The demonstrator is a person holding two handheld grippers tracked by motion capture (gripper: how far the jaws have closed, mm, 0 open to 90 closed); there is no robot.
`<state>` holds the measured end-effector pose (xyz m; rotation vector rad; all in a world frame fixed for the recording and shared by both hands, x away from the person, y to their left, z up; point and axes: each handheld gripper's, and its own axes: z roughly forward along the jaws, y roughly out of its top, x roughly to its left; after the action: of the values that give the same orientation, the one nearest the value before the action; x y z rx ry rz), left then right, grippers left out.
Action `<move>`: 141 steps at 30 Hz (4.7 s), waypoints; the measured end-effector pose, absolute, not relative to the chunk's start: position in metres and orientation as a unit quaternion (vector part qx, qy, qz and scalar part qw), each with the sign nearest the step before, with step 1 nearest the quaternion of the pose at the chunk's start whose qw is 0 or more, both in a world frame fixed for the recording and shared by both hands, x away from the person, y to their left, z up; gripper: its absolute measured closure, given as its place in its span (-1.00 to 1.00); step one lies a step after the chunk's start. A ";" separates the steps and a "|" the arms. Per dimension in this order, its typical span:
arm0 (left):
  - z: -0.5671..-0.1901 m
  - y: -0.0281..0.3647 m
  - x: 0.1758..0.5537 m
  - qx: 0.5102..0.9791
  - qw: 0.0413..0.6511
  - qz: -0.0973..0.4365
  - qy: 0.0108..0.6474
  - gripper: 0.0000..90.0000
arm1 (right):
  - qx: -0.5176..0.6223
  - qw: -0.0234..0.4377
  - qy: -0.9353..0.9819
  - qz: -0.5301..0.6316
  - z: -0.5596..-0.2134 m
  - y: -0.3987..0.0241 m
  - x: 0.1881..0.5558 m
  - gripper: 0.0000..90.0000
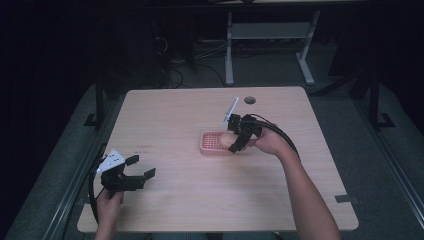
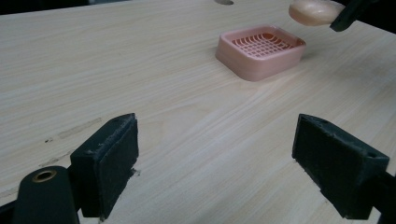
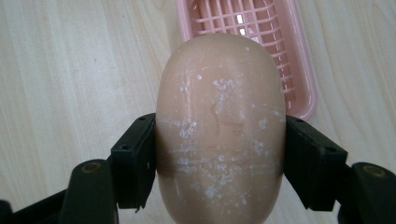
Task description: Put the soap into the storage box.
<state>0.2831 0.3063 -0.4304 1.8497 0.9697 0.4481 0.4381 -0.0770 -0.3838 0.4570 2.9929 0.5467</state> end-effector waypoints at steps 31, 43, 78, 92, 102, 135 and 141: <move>-0.430 0.306 0.284 0.759 0.482 0.185 0.397 -0.68 | 0.132 0.026 0.977 0.167 -0.380 -0.047 0.463 -0.29; -0.430 0.305 0.284 0.760 0.482 0.184 0.395 -0.68 | 0.131 0.021 0.976 0.173 -0.383 -0.038 0.470 -0.29; -0.430 0.307 0.285 0.756 0.485 0.184 0.399 -0.68 | 0.132 -0.006 0.980 0.151 -0.414 -0.024 0.485 -0.29; -0.430 0.308 0.285 0.757 0.484 0.184 0.399 -0.68 | 0.137 -0.010 0.979 0.153 -0.414 -0.027 0.487 -0.30; -0.430 0.308 0.285 0.756 0.485 0.185 0.399 -0.68 | 0.137 -0.011 0.979 0.152 -0.415 -0.025 0.487 -0.30; -0.430 0.308 0.285 0.755 0.485 0.185 0.400 -0.68 | 0.148 -0.008 0.972 0.180 -0.405 -0.034 0.484 -0.38; -0.430 0.307 0.285 0.755 0.485 0.185 0.401 -0.68 | 0.154 -0.009 0.971 0.184 -0.403 -0.040 0.482 -0.40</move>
<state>0.2849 0.3073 -0.4298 1.8372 0.9751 0.4505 0.4817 -0.0400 -0.4025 0.4857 3.0664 0.5814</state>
